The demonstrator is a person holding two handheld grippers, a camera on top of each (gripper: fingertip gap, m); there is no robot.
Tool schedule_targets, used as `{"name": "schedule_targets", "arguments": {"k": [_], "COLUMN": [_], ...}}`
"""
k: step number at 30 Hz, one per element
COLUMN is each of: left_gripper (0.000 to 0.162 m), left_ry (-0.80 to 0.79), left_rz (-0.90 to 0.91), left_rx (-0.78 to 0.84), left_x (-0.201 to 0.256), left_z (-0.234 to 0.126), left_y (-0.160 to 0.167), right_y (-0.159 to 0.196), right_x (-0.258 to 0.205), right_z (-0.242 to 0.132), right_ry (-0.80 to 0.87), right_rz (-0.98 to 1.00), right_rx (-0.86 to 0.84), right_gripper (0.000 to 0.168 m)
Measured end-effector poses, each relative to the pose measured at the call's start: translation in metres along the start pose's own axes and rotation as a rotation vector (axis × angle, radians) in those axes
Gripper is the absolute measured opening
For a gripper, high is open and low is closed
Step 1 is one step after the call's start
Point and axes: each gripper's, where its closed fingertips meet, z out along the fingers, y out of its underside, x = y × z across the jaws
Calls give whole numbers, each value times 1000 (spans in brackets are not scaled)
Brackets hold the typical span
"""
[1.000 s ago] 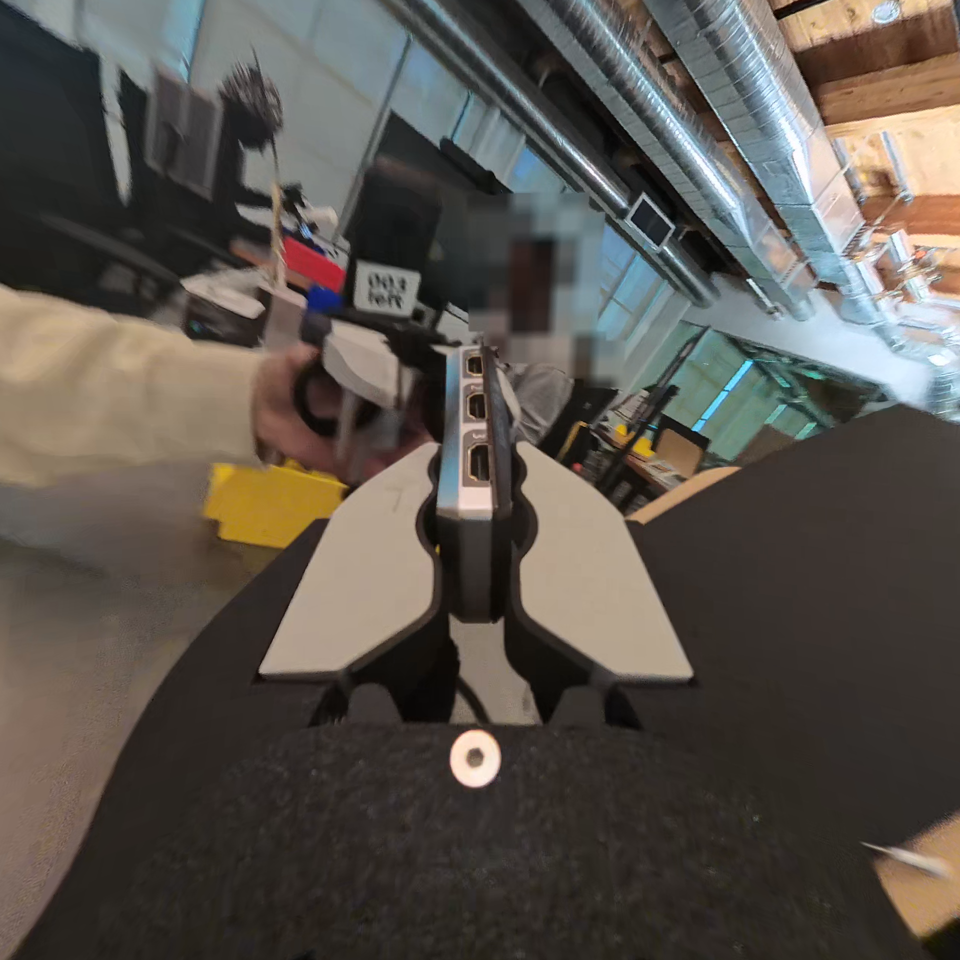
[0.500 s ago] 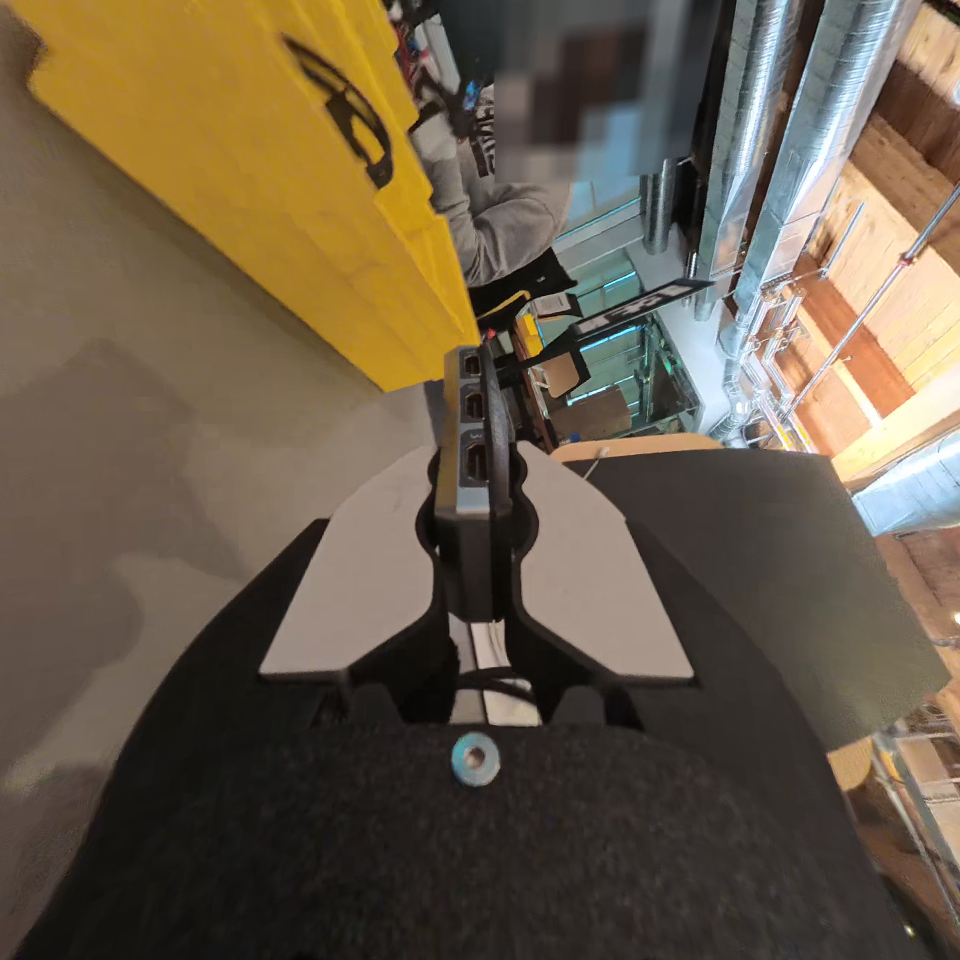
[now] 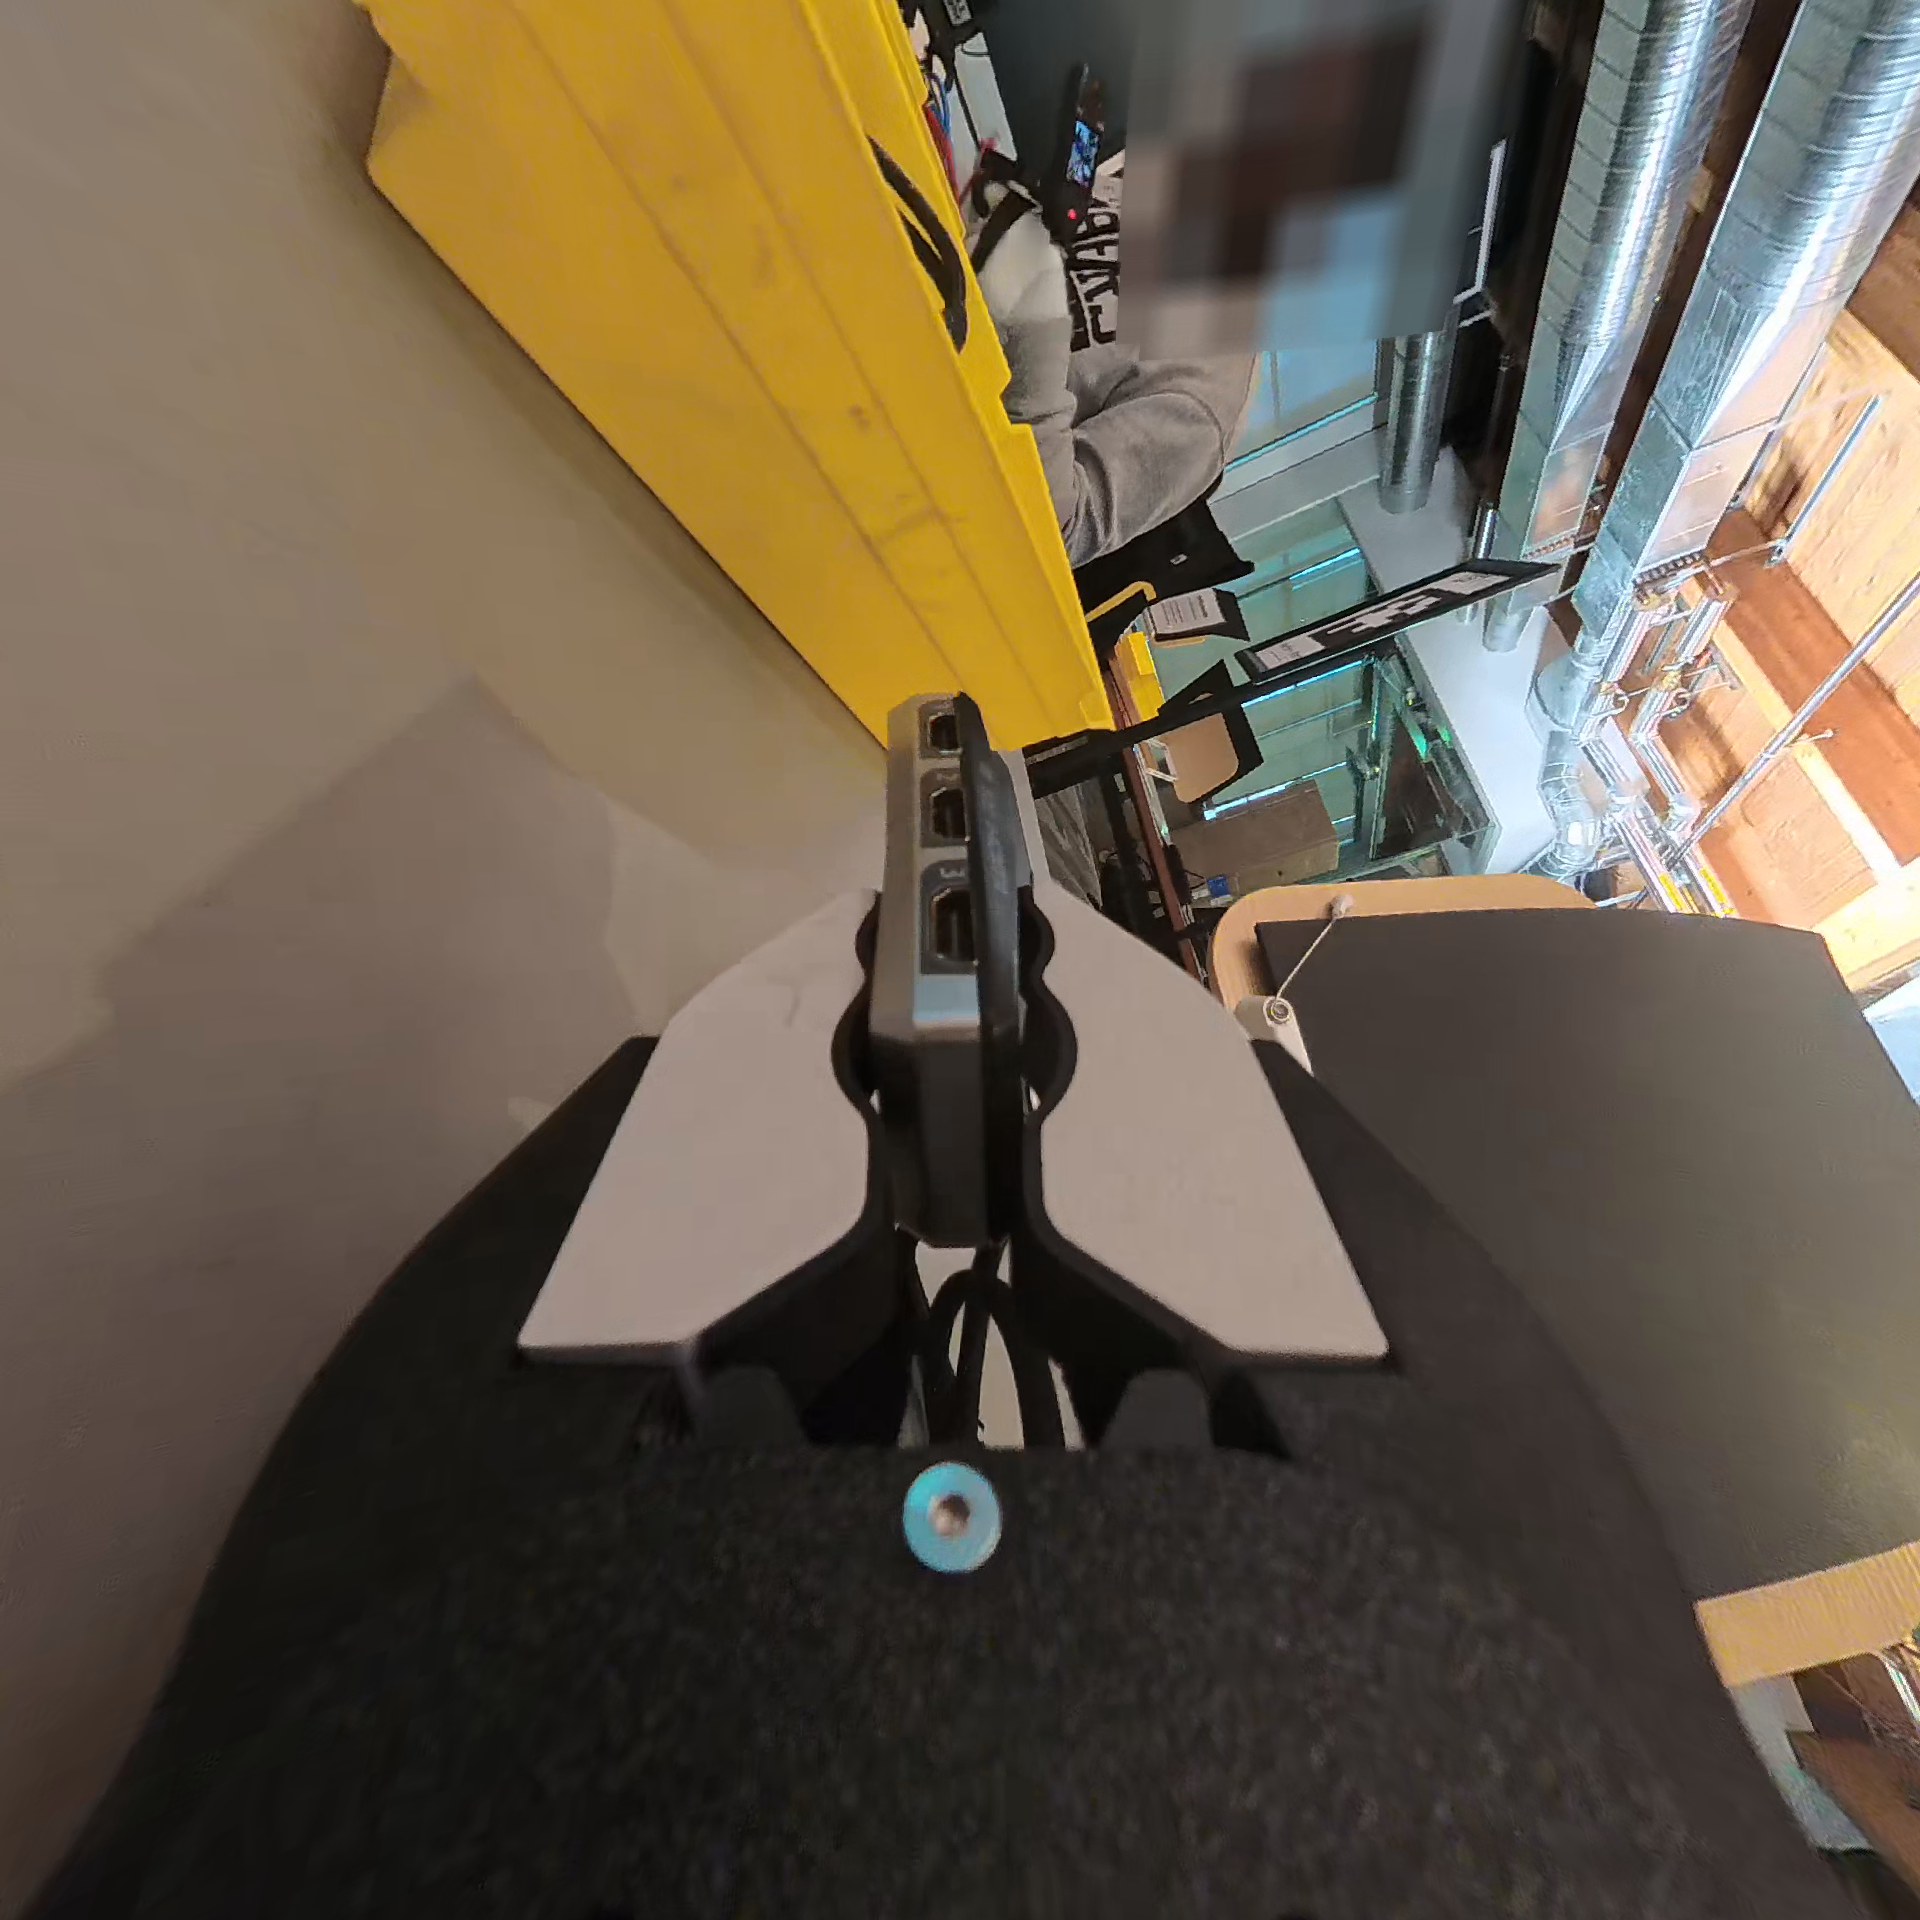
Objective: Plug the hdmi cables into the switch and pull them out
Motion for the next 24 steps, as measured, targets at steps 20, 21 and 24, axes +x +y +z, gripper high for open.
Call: {"name": "schedule_targets", "arguments": {"k": [20,21,24], "left_gripper": [50,42,32], "left_ry": [-458,-495,-520], "left_rz": [560,645,874], "left_rx": [-216,-247,-328], "left_x": [-145,-162,-201], "left_z": [-11,-9,4], "left_y": [-146,-161,-192], "right_y": [1,2,4], "right_x": [-3,-2,1], "right_z": [0,0,-1], "right_ry": [2,4,7], "right_rz": [-22,-12,7], "right_rx": [-8,-7,-4], "right_gripper": [21,23,23]}}
